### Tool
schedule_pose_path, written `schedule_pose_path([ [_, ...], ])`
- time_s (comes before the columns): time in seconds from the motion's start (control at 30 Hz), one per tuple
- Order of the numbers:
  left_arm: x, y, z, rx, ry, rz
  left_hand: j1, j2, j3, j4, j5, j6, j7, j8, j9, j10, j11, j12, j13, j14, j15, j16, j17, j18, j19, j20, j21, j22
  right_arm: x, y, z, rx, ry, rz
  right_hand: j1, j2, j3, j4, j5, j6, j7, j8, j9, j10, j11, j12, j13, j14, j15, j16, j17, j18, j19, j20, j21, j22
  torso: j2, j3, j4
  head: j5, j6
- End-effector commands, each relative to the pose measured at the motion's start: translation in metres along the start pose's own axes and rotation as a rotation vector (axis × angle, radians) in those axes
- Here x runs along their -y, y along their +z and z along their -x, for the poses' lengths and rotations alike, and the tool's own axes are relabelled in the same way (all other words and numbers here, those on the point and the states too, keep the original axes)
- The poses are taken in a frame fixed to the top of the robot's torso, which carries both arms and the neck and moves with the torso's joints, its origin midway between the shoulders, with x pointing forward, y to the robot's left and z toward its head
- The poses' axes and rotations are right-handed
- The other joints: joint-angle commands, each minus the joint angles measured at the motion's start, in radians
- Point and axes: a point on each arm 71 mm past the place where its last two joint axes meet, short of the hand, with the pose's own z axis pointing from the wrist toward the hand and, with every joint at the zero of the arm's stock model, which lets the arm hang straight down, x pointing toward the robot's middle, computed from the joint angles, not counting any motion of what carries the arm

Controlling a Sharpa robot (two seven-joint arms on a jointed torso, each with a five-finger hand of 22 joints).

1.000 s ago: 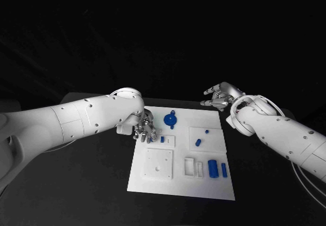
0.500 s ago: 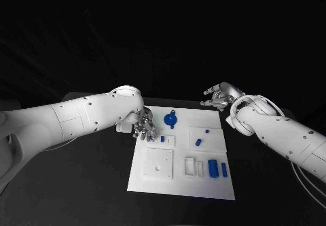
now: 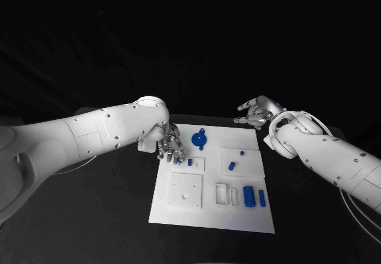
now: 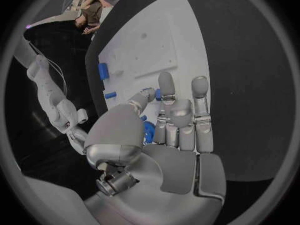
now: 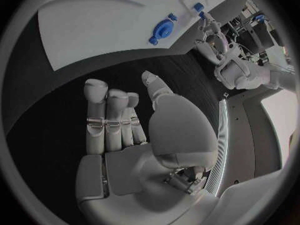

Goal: Assemble the parts on the task board

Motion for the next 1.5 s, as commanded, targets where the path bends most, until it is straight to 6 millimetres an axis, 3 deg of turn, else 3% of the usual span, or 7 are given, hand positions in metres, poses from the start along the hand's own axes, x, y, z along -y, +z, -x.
schedule_pose_path([
  [0.03,0.006,0.0,-0.004,-0.126,0.0,-0.041,0.014,0.004,0.212,-0.207,0.001,0.021,-0.017,-0.005,0.002,0.034,-0.004,-0.001,-0.002,-0.003,-0.002,0.002,-0.002,0.006,-0.009,0.002,0.004,0.02,-0.001,0.0,-0.001,-0.011,-0.005,0.009,-0.005,0.004,0.003,-0.004,-0.001,0.003,0.002,0.002,0.0,-0.007,-0.001,-0.002,0.001,-0.003,0.002,-0.005,-0.001,0.013,0.049,0.004,-0.004,0.0,0.0,-0.0004,-0.0005,0.0,-0.001],
  [0.67,0.0,0.003,0.007,-0.181,0.002,-0.019,0.017,0.007,0.206,-0.207,-0.002,0.021,-0.015,-0.013,0.005,0.034,-0.003,-0.005,0.0,-0.005,0.0,0.001,-0.002,0.007,-0.015,0.004,0.009,0.02,-0.002,0.0,-0.003,-0.014,-0.004,0.01,-0.006,0.004,0.006,-0.006,-0.002,0.003,0.002,0.002,0.0,-0.007,-0.001,-0.003,0.0,-0.003,0.002,-0.005,-0.001,0.013,0.049,0.004,-0.003,0.001,-0.001,-0.0008,0.0011,0.0,-0.001],
  [1.5,0.001,0.012,0.01,-0.071,0.009,0.015,0.017,0.007,0.205,-0.206,0.0,0.023,-0.016,-0.018,0.011,0.034,-0.004,-0.004,0.003,-0.004,-0.001,0.0,-0.004,0.008,-0.013,0.004,0.013,0.019,-0.004,0.001,-0.004,-0.015,-0.004,0.015,-0.005,0.005,0.008,-0.008,-0.004,0.002,0.002,0.002,0.0,-0.007,-0.001,-0.002,0.0,-0.003,0.002,-0.005,0.0,0.013,0.049,0.004,-0.004,0.001,0.0,-0.0009,0.0004,-0.001,-0.004],
])
